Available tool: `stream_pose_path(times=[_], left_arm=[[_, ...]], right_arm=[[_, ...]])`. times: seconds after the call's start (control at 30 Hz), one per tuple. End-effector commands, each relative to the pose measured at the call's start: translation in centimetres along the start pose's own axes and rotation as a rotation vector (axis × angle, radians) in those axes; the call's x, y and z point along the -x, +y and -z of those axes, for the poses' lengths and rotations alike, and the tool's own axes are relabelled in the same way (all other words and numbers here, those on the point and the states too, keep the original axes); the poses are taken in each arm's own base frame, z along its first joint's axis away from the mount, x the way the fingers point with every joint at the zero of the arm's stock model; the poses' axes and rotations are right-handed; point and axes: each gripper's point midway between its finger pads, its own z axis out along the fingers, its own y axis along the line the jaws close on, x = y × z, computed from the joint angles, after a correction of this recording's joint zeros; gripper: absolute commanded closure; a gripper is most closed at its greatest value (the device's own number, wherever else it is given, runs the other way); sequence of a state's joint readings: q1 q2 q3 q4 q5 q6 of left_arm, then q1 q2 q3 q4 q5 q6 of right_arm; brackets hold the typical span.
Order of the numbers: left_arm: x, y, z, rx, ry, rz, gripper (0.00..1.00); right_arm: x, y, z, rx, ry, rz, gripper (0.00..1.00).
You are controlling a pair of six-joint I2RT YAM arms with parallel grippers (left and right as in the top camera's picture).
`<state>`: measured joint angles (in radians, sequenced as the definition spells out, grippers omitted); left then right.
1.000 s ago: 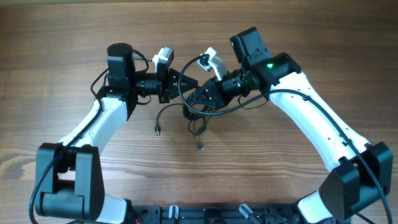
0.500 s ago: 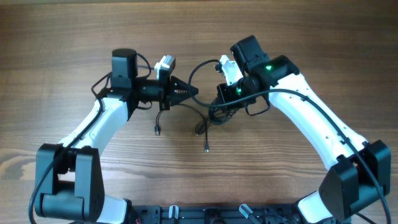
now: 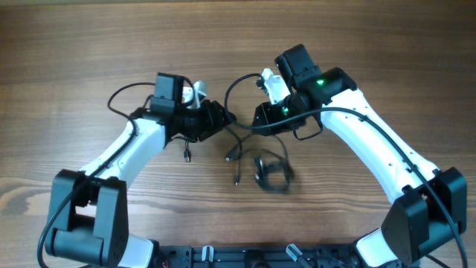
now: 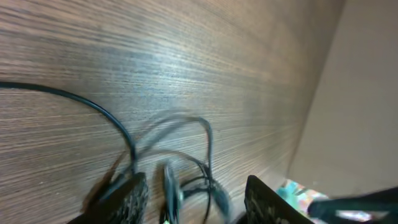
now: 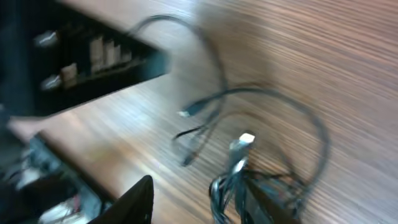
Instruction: Untangle cables
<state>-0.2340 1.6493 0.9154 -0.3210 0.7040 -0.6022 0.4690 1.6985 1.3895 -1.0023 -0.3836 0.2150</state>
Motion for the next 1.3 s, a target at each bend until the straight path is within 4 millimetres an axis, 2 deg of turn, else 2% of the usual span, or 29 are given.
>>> stream_pose_path(times=[0.0, 0.07, 0.13, 0.2, 0.27, 0.37, 0.43, 0.5, 0.67, 0.7, 0.73, 0.77, 0.87, 0.97, 1.03, 1.07, 1.1, 1.17, 1.27], left_arm=[[1.2, 0.8, -0.9, 0.062, -0.064, -0.067, 0.42], [1.4, 0.1, -0.9, 0.034, -0.07, -0.083, 0.41], [-0.3, -0.2, -0.9, -0.003, 0.012, -0.079, 0.43], [-2.6, 0.7, -1.0, 0.024, 0.101, -0.121, 0.47], [-4.0, 2.1, -1.1, 0.099, 0.143, -0.148, 0.5], [-4.2, 3.9, -0.8, 0.196, 0.138, -0.129, 0.51], [-4.1, 3.9, -0.8, 0.195, 0.137, -0.128, 0.51], [-4.1, 3.9, -0.8, 0.195, 0.137, -0.128, 0.52], [-4.1, 3.8, -0.8, 0.194, 0.137, -0.127, 0.53], [-4.1, 3.8, -0.8, 0.194, 0.136, -0.127, 0.54], [-3.9, 3.7, -0.6, 0.189, 0.131, -0.124, 0.54], [-3.6, 3.5, -0.4, 0.181, 0.123, -0.124, 0.55], [-3.1, 1.5, 0.6, 0.103, 0.107, -0.137, 0.55], [-2.4, -0.2, 1.7, 0.065, 0.065, -0.173, 0.55], [-2.3, -0.6, 1.9, 0.058, 0.055, -0.184, 0.54], [-2.4, -0.5, 1.9, 0.06, 0.059, -0.181, 0.54], [-2.6, -0.6, 1.8, 0.061, 0.065, -0.182, 0.54], [-3.1, -0.9, 1.5, 0.06, 0.08, -0.195, 0.54], [-4.4, -1.4, 0.4, 0.086, 0.107, -0.242, 0.52]], right_arm=[[-0.2, -5.9, 0.3, -0.329, -0.049, -0.203, 0.56], [-2.0, -6.8, -0.1, -0.37, 0.002, -0.258, 0.55], [-5.2, -7.6, -0.3, -0.413, 0.107, -0.34, 0.53], [-8.0, -8.0, -0.8, -0.417, 0.206, -0.377, 0.52], [-10.1, -7.4, -1.7, -0.346, 0.295, -0.356, 0.54], [-13.6, -7.2, -3.1, -0.261, 0.414, -0.346, 0.58], [-15.0, -7.7, -3.8, -0.26, 0.448, -0.323, 0.59], [-15.4, -8.4, -4.8, -0.266, 0.435, -0.308, 0.58], [-14.3, -9.7, -8.5, -0.228, 0.295, -0.263, 0.6], [-13.9, -9.8, -9.1, -0.217, 0.263, -0.254, 0.67], [-13.0, -9.9, -9.6, -0.203, 0.218, -0.239, 0.83], [-11.9, -9.7, -9.9, -0.192, 0.174, -0.225, 0.95], [-7.5, -8.7, -10.4, -0.126, 0.014, -0.154, 0.96], [-3.4, -7.6, -9.7, -0.092, -0.115, 0.017, 0.96], [-2.0, -6.9, -9.6, -0.068, -0.169, 0.091, 0.96], [-1.1, -6.9, -9.4, -0.075, -0.205, 0.107, 0.89], [-0.7, -7.2, -9.3, -0.094, -0.223, 0.105, 0.73], [-0.9, -8.4, -9.2, -0.158, -0.221, 0.07, 0.79], [-2.4, -9.0, -9.4, -0.175, -0.165, -0.017, 0.8]])
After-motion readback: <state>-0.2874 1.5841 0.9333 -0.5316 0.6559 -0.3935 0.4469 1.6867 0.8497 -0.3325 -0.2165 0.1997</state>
